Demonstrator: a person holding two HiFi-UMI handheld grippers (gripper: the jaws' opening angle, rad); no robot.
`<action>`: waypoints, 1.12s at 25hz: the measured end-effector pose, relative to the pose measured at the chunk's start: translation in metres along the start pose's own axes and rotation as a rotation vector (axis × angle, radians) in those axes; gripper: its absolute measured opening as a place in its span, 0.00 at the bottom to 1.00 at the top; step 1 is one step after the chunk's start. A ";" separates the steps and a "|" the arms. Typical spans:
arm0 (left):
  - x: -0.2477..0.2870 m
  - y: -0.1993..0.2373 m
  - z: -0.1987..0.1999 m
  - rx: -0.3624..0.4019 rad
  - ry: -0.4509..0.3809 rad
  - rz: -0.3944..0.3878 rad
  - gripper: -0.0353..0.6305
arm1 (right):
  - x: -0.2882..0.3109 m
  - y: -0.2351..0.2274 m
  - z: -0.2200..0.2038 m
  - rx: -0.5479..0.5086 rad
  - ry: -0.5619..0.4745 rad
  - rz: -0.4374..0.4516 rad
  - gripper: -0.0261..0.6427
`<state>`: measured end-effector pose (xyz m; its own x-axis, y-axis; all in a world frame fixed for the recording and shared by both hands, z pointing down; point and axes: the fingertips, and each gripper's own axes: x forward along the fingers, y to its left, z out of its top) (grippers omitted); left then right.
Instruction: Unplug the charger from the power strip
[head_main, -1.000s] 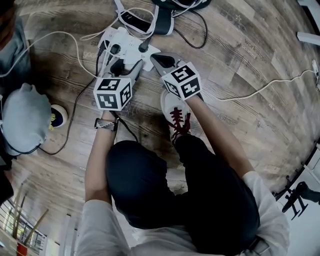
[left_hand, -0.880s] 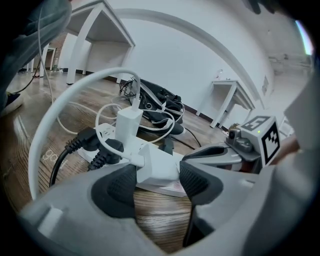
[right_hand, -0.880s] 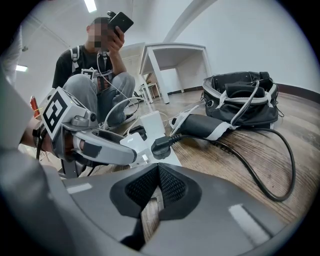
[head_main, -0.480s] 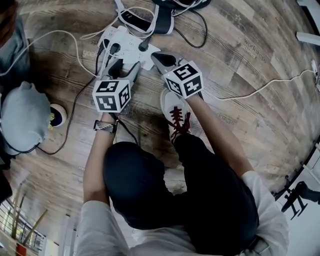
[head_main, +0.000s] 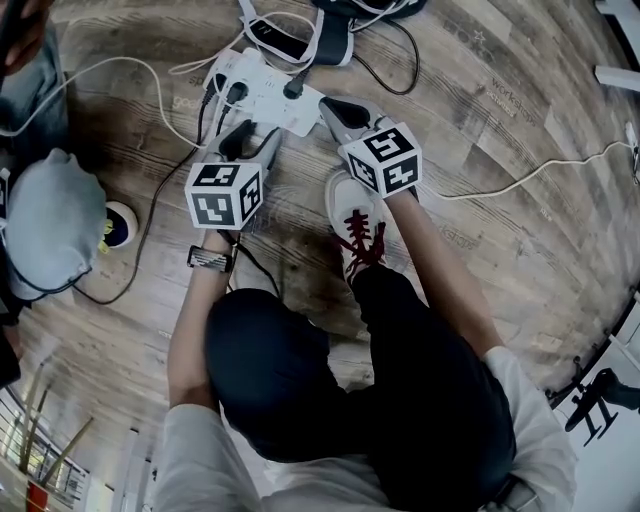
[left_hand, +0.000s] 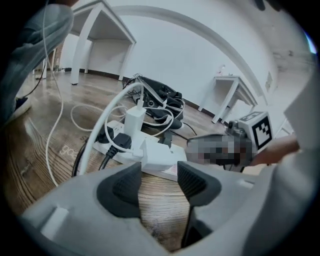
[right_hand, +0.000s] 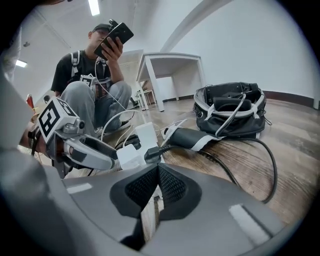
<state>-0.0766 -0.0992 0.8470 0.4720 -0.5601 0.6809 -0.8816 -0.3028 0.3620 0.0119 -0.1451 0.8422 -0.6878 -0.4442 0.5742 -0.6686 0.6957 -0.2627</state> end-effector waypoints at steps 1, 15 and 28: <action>-0.004 0.000 0.002 0.033 -0.002 0.007 0.40 | -0.003 -0.002 0.003 -0.005 -0.008 -0.010 0.04; -0.079 -0.009 0.101 0.406 -0.347 0.184 0.11 | -0.053 0.000 0.077 -0.069 -0.199 -0.080 0.04; -0.136 -0.024 0.192 0.435 -0.523 0.222 0.06 | -0.124 0.015 0.182 -0.176 -0.328 -0.122 0.04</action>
<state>-0.1186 -0.1634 0.6235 0.3171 -0.9077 0.2749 -0.9274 -0.3574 -0.1104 0.0355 -0.1828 0.6260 -0.6793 -0.6664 0.3074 -0.7117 0.7004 -0.0544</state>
